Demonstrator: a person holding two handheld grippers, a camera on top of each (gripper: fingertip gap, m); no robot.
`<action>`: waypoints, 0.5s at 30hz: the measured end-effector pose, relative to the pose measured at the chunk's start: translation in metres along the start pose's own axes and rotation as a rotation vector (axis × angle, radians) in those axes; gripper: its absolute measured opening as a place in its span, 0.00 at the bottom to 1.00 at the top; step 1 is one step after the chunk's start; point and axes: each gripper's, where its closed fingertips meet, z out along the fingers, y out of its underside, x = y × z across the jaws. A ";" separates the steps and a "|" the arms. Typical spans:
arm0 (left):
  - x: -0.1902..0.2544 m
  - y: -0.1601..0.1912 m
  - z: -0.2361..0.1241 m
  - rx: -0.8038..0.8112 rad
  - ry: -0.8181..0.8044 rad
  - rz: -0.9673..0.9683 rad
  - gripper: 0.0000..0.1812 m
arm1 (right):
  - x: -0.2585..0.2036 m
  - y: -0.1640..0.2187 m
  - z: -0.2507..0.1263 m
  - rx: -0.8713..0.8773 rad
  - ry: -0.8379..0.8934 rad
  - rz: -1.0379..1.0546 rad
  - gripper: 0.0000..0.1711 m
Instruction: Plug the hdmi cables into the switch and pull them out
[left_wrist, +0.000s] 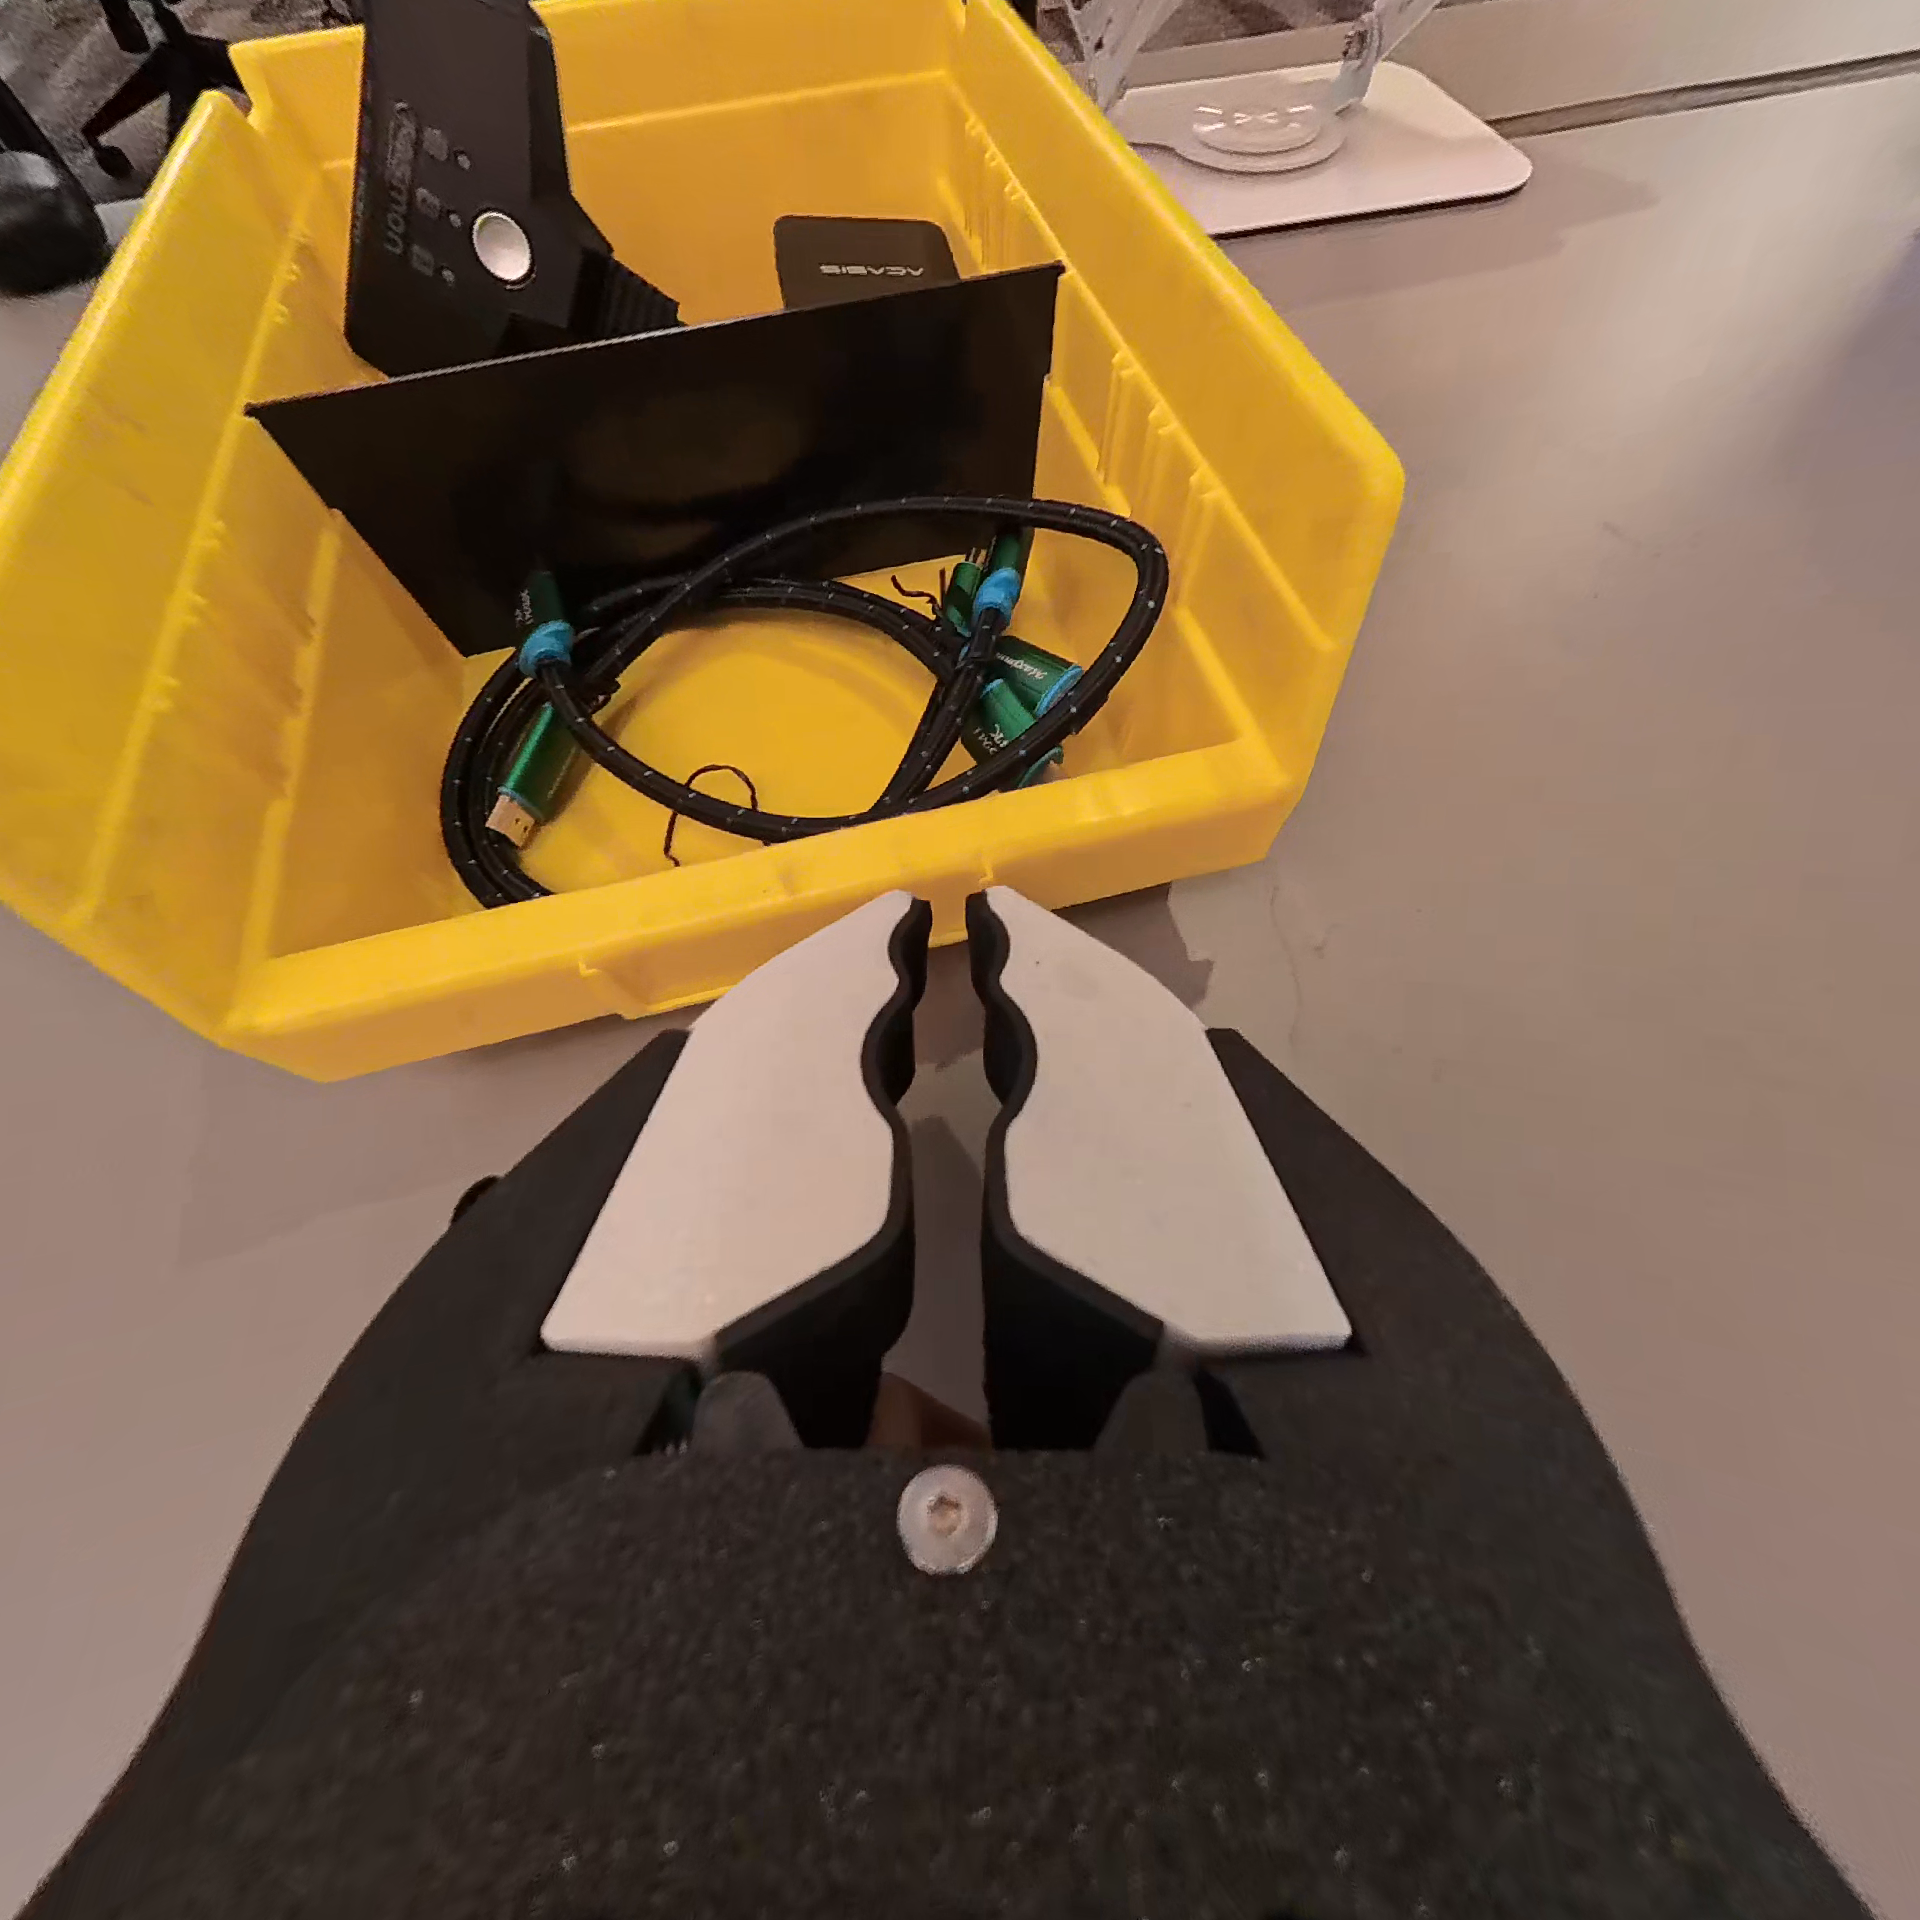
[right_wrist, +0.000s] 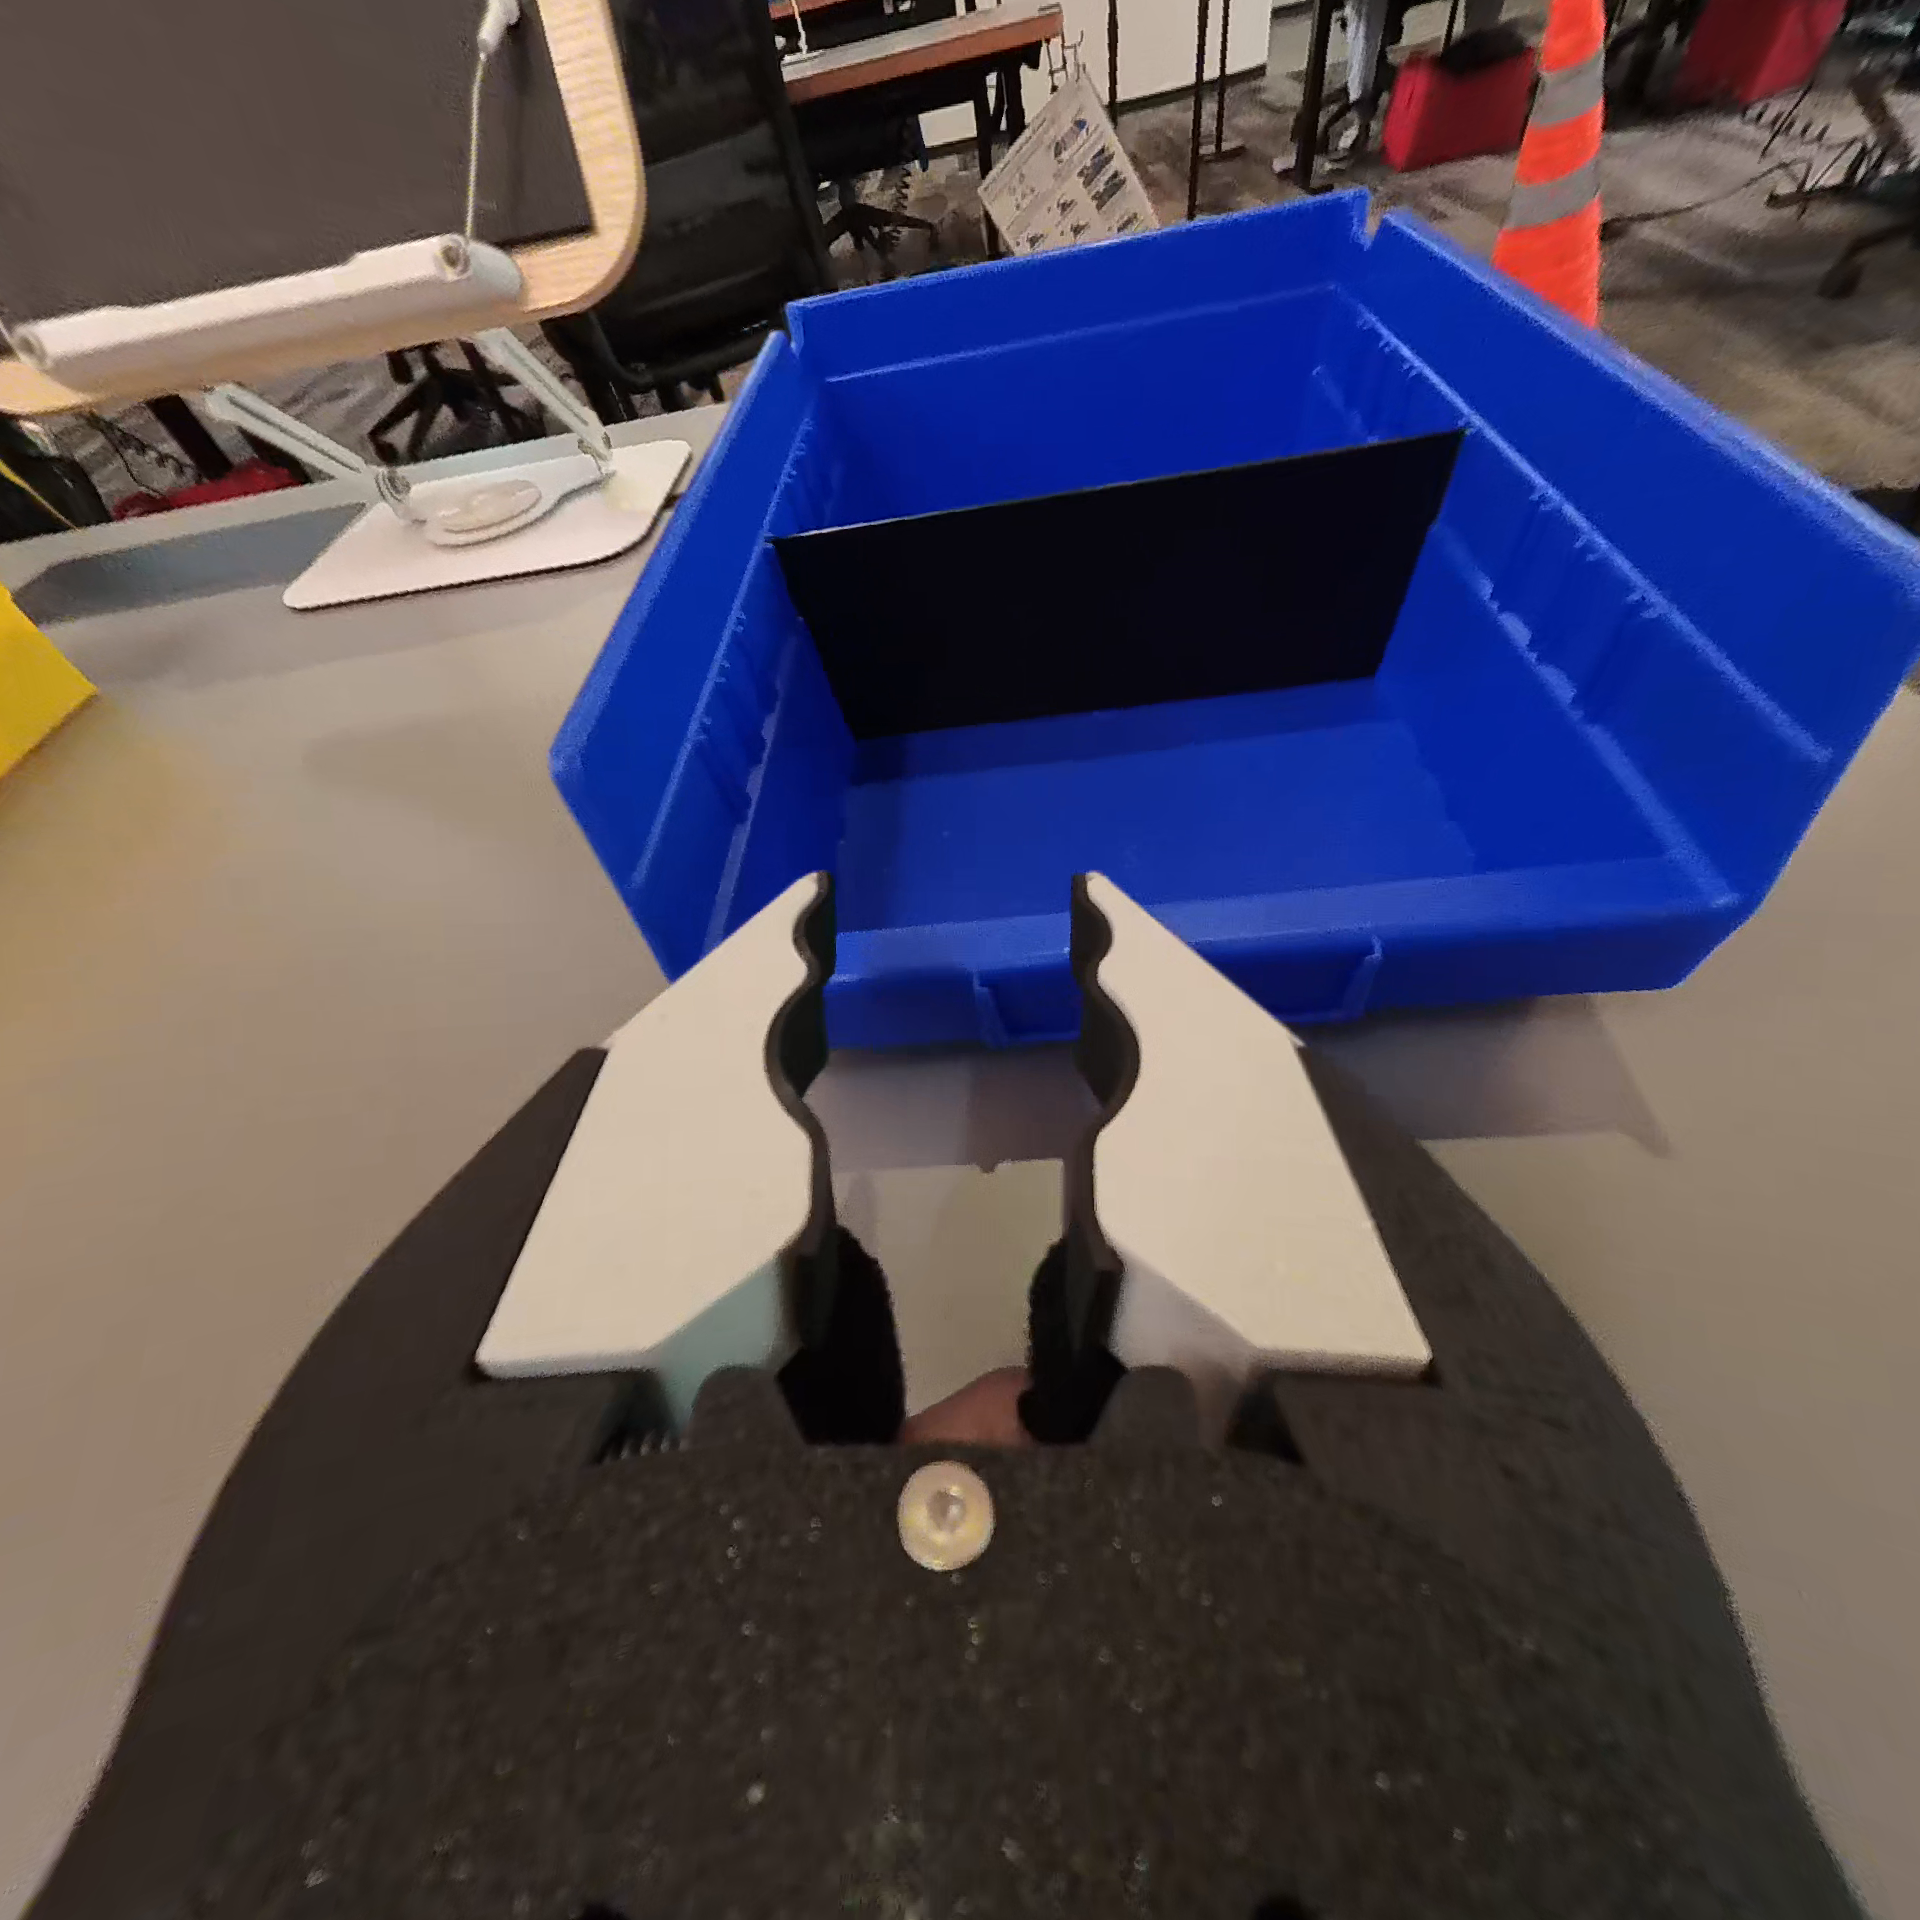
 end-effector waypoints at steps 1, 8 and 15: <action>0.001 -0.001 0.001 0.002 0.001 0.004 0.04 | -0.001 0.000 -0.001 0.001 0.000 -0.012 0.26; 0.005 -0.001 0.006 -0.008 0.014 0.010 0.04 | 0.000 0.003 -0.002 -0.010 -0.013 0.010 0.26; 0.003 0.001 0.004 -0.011 0.011 0.007 0.04 | -0.008 0.006 -0.001 -0.024 -0.033 -0.005 0.26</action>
